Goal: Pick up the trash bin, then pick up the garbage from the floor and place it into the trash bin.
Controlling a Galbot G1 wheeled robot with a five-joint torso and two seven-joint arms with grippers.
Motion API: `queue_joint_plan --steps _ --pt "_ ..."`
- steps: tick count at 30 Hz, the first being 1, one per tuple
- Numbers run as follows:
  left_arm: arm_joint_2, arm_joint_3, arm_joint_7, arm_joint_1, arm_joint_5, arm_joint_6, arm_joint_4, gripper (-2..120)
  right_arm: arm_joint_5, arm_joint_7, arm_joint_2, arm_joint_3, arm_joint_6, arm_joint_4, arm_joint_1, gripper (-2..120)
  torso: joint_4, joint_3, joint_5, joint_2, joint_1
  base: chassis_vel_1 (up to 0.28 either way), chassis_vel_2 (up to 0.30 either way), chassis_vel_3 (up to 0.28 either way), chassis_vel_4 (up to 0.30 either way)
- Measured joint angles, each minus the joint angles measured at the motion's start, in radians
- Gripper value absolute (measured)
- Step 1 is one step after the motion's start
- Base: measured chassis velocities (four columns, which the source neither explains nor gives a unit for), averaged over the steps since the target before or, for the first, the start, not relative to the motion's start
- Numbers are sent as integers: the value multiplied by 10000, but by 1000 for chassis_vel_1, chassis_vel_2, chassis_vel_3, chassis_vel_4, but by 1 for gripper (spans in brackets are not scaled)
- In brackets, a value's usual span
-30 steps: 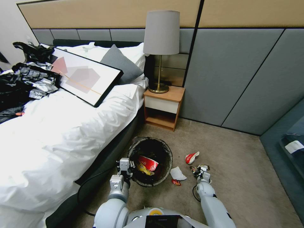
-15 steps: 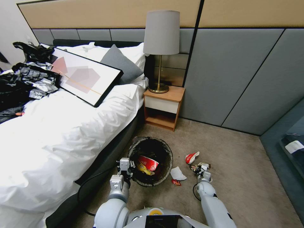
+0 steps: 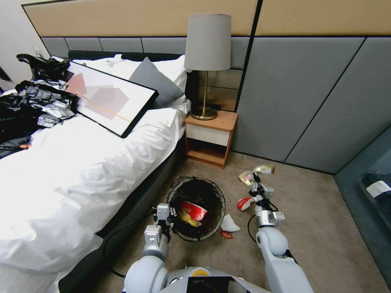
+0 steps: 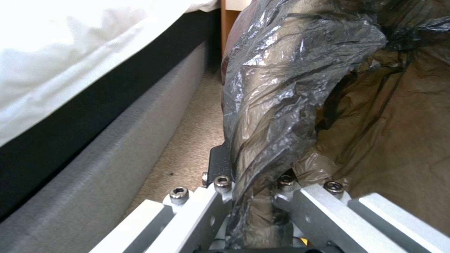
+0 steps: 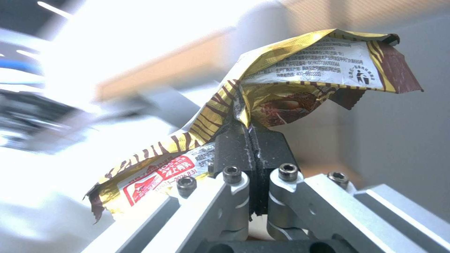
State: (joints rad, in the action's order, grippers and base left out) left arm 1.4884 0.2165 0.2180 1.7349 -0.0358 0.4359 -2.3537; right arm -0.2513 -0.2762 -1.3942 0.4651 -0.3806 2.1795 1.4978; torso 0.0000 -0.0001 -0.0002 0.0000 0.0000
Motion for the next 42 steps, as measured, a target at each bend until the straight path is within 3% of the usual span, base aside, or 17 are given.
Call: queue_joint_plan --steps 7,17,25,42 --pt "-16 -93 -7 -40 -8 1 96 0 220 -1345 545 -837 -345 140 332 0 0 1 0 0 0 0 0 0 0" --pt "-20 -119 -25 -76 -19 2 131 0 1054 -1551 714 -1885 -675 -1244 396 0 0 1 2 0 0 0 0 0 0" --pt "-28 -52 -29 -84 -13 9 73 0 1261 -1588 525 -1850 -1306 -2322 792 0 0 1 1 0 0 0 0 0 0" --pt "-17 9 -33 -110 54 21 -31 0 1209 -1589 465 -1663 -1567 -3198 885 0 0 1 2 0 0 0 0 0 0"
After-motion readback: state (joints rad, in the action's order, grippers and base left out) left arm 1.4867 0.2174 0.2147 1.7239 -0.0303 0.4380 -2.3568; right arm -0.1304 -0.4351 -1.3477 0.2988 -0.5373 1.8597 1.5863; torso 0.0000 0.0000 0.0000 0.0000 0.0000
